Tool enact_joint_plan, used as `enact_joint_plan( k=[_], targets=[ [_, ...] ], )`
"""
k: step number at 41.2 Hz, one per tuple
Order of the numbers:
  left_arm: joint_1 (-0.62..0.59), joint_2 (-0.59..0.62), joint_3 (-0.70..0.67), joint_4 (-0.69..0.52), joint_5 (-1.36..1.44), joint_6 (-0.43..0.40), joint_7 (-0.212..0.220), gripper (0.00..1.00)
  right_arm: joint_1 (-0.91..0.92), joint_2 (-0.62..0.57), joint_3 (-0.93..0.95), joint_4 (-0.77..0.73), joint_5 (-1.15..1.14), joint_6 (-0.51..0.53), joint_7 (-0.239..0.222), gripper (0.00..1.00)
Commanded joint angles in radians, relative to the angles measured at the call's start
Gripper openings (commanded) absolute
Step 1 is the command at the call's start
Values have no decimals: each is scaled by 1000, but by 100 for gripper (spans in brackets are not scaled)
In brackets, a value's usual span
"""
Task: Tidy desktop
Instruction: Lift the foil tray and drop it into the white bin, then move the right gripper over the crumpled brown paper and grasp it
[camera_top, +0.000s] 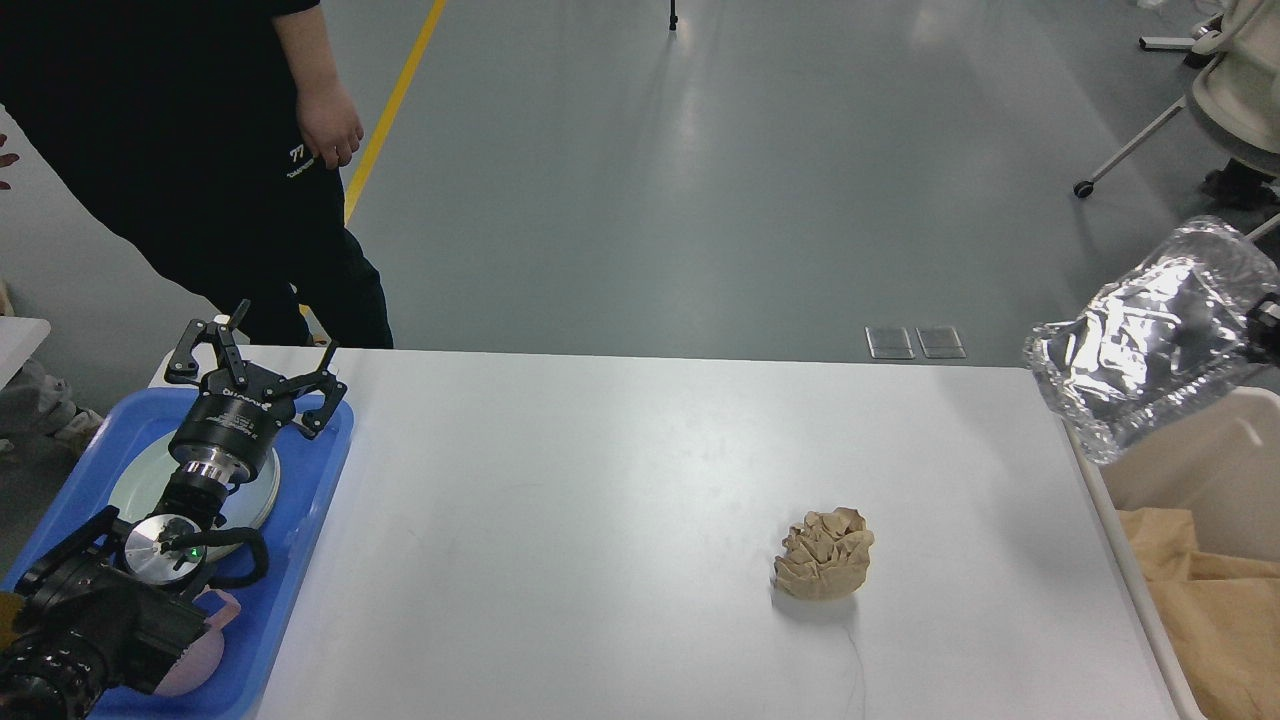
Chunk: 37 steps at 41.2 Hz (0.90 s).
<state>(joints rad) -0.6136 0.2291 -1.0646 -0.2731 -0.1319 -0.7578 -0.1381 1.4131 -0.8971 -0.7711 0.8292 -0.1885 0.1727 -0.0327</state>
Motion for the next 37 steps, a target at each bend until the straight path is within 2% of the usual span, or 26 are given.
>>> enact_joint_plan(
  k=[1,5,6,7,8,9,18,28,32,37],
  targets=[
    [0,-1,0,0,0,0,0,96,-199,10,46,-186,89,-24,1,0],
    [0,-1,0,0,0,0,0,96,-353,73,50,-321,153,-74,1,0],
    [0,1,0,0,0,0,0,96,-377,88,52,-344,161,-87,1,15],
    [0,1,0,0,0,0,0,96,-400,102,52,-367,167,-99,1,38],
    [0,-1,0,0,0,0,0,96,-423,113,53,-389,172,-111,1,64],
    [0,-1,0,0,0,0,0,96,-465,139,55,-419,175,-140,-1,100],
    [0,1,0,0,0,0,0,96,-549,184,52,-430,175,-170,-4,100],
    [0,-1,-1,0,0,0,0,96,-450,248,32,-412,173,-159,-6,100],
    [0,1,0,0,0,0,0,96,-364,259,-6,-349,172,-154,-9,100],
    [0,1,0,0,0,0,0,96,-197,276,-140,-165,172,-148,-7,100]
  ],
)
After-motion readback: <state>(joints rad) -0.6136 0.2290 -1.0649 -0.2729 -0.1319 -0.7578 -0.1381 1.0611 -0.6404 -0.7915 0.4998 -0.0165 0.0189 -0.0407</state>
